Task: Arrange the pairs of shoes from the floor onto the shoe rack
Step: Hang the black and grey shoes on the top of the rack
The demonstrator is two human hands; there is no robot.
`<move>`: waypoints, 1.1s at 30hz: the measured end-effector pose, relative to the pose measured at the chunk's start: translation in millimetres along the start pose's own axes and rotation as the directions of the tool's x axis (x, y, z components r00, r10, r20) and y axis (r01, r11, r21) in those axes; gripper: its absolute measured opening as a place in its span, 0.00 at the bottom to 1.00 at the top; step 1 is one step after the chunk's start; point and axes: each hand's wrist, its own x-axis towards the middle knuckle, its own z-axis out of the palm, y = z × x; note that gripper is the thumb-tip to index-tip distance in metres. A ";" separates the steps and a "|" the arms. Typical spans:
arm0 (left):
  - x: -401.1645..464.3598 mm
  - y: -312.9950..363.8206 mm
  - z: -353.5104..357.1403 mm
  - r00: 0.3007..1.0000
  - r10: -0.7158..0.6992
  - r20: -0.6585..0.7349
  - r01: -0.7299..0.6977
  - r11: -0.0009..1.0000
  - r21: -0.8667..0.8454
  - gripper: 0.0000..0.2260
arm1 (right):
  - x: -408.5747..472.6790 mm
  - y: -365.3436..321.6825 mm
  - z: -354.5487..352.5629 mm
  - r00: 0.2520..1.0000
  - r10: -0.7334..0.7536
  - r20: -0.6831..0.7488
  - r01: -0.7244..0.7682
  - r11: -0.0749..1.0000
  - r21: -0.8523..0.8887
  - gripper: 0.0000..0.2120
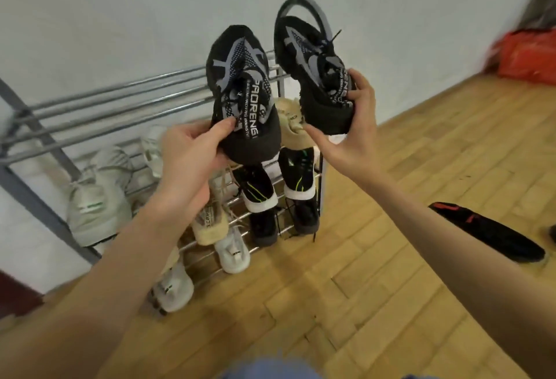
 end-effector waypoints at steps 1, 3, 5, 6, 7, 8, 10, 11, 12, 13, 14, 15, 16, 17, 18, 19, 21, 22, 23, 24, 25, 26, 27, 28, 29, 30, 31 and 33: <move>9.4 7.2 1.7 1.000 0.020 -0.023 -0.019 1.000 0.018 0.03 | 13.7 0.8 4.2 1.000 0.011 0.016 -0.011 1.000 -0.001 0.30; 31.9 21.7 6.7 0.998 0.039 -0.047 -0.039 0.999 0.018 0.04 | 39.3 4.8 14.2 0.999 0.006 0.037 -0.005 1.000 -0.025 0.31; 58.5 33.6 12.5 0.998 0.025 -0.056 -0.026 1.000 -0.012 0.06 | 63.1 10.7 25.3 0.998 0.028 0.052 -0.026 0.999 -0.044 0.31; 72.0 38.0 15.5 0.998 0.010 -0.063 -0.011 1.000 -0.017 0.08 | 74.0 12.9 31.2 0.997 0.061 0.049 -0.059 0.997 -0.047 0.31; 84.0 40.9 18.7 0.997 -0.005 -0.071 0.004 1.000 -0.022 0.09 | 84.0 15.7 37.0 0.994 0.102 0.041 -0.100 0.994 -0.049 0.31; 94.8 42.2 22.0 0.997 -0.019 -0.080 0.017 1.000 -0.018 0.10 | 93.2 19.2 42.4 0.989 0.142 0.037 -0.140 0.989 -0.054 0.31; 113.2 41.6 27.8 0.994 -0.054 -0.095 0.053 0.999 -0.012 0.09 | 108.8 27.0 52.3 0.980 0.188 0.067 -0.181 0.979 -0.097 0.31; 120.7 41.6 30.2 0.993 -0.070 -0.095 0.069 0.997 -0.017 0.07 | 115.0 30.7 56.5 0.976 0.197 0.098 -0.184 0.975 -0.124 0.31; 126.2 42.4 32.3 0.992 -0.086 -0.096 0.084 0.996 -0.026 0.08 | 120.2 34.3 60.4 0.970 0.203 0.131 -0.184 0.972 -0.144 0.31; 132.7 43.1 32.7 0.990 -0.102 -0.095 0.098 0.994 -0.042 0.08 | 124.1 36.5 63.5 0.965 0.207 0.159 -0.182 0.971 -0.154 0.31; 138.0 44.4 33.3 0.989 -0.115 -0.091 0.110 0.992 -0.062 0.09 | 127.2 38.4 66.4 0.961 0.211 0.181 -0.184 0.971 -0.156 0.31; 143.4 45.6 33.0 0.988 -0.127 -0.086 0.121 0.990 -0.078 0.09 | 130.1 38.9 68.8 0.957 0.212 0.196 -0.183 0.971 -0.156 0.31; 147.7 47.3 33.0 0.987 -0.140 -0.077 0.133 0.987 -0.092 0.09 | 132.7 38.9 71.5 0.954 0.213 0.210 -0.182 0.971 -0.156 0.32; 151.6 48.6 33.2 0.986 -0.149 -0.069 0.141 0.985 -0.102 0.09 | 135.2 38.9 74.1 0.950 0.214 0.226 -0.181 0.971 -0.157 0.33; 154.9 49.3 33.6 0.986 -0.156 -0.062 0.149 0.983 -0.104 0.10 | 137.6 39.6 76.3 0.943 0.223 0.246 -0.188 0.969 -0.158 0.35; 157.3 49.5 34.7 0.986 -0.161 -0.053 0.155 0.982 -0.104 0.11 | 139.3 39.4 78.0 0.934 0.239 0.265 -0.201 0.966 -0.163 0.36; 159.6 48.7 36.8 0.982 -0.183 -0.036 0.179 0.979 -0.097 0.12 | 141.0 39.5 79.0 0.910 0.289 0.296 -0.242 0.952 -0.186 0.36; 160.3 47.3 37.5 0.979 -0.204 -0.028 0.200 0.975 -0.094 0.14 | 140.6 40.4 78.4 0.899 0.316 0.302 -0.266 0.944 -0.194 0.36; 160.8 45.9 36.8 0.973 -0.231 -0.015 0.229 0.968 -0.100 0.16 | 139.1 41.6 77.2 0.892 0.336 0.302 -0.287 0.937 -0.197 0.35; 159.0 45.6 35.5 0.965 -0.261 0.004 0.260 0.959 -0.114 0.16 | 137.5 43.6 76.2 0.887 0.355 0.296 -0.305 0.931 -0.202 0.34; 158.1 44.6 33.6 0.959 -0.284 0.022 0.284 0.951 -0.121 0.17 | 135.8 45.7 75.2 0.882 0.371 0.291 -0.319 0.924 -0.211 0.33; 158.4 43.7 32.3 0.956 -0.290 0.037 0.293 0.948 -0.128 0.16 | 133.9 46.8 74.9 0.877 0.387 0.284 -0.332 0.917 -0.222 0.31; 159.1 43.0 31.9 0.957 -0.285 0.051 0.289 0.948 -0.130 0.13 | 132.0 46.7 74.6 0.876 0.397 0.275 -0.340 0.911 -0.234 0.31; 157.9 43.2 32.4 0.958 -0.278 0.065 0.284 0.951 -0.119 0.10 | 129.7 44.5 74.7 0.876 0.402 0.268 -0.342 0.907 -0.246 0.31; 154.7 44.9 32.6 0.958 -0.275 0.082 0.283 0.954 -0.103 0.07 | 126.7 41.1 75.0 0.881 0.398 0.255 -0.334 0.906 -0.261 0.33; 152.6 46.0 33.0 0.958 -0.269 0.095 0.277 0.957 -0.087 0.06 | 123.3 37.7 75.4 0.887 0.395 0.238 -0.327 0.903 -0.278 0.34; 150.6 46.9 33.2 0.960 -0.259 0.111 0.268 0.960 -0.077 0.07 | 119.3 33.9 75.8 0.896 0.385 0.222 -0.315 0.903 -0.292 0.35; 145.8 45.4 31.6 0.965 -0.235 0.112 0.241 0.970 -0.038 0.15 | 108.5 27.3 75.3 0.911 0.362 0.198 -0.287 0.901 -0.326 0.37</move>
